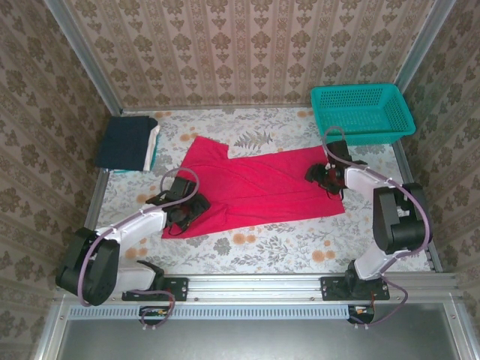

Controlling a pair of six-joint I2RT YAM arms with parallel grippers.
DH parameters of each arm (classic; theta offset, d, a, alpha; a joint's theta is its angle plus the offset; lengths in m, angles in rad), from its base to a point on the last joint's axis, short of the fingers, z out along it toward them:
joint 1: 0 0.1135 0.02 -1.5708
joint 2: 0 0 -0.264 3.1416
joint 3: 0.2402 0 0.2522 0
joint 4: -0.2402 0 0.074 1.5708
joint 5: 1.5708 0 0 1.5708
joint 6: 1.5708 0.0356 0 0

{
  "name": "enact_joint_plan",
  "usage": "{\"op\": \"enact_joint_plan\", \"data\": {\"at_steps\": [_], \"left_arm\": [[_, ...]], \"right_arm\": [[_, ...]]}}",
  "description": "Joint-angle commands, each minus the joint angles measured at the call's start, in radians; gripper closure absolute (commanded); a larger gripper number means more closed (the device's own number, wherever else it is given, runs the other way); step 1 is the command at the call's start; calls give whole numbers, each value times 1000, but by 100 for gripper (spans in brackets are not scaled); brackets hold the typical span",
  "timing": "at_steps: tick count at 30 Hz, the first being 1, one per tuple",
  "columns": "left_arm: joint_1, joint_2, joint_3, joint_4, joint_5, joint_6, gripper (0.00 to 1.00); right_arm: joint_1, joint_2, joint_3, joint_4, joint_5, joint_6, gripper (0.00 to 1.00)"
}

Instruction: Fold and stack the t-shirts

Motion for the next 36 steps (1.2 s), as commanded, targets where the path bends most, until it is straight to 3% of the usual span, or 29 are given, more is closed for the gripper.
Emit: {"op": "enact_joint_plan", "data": {"at_steps": [1, 5, 15, 19, 21, 27, 36], "left_arm": [[11, -15, -17, 4, -23, 3, 23], [10, -33, -6, 2, -25, 27, 22], [58, 20, -28, 24, 19, 65, 22], [17, -14, -54, -110, -8, 52, 22], [-24, -44, -69, -179, -30, 34, 22], [-56, -171, -148, -216, -7, -31, 21], [-23, -141, 127, -264, -49, 184, 19]], "right_arm": [[-7, 30, 78, 14, 9, -44, 31], [-7, -22, 70, 8, -8, -53, 30], [-7, -119, -146, -37, -1, -79, 30], [-16, -156, -177, -152, 23, -95, 30], [-34, -190, -223, -152, -42, -86, 30], [-37, -303, -323, -228, 9, -48, 30], [-39, -442, -243, -221, -36, -59, 30]]}}
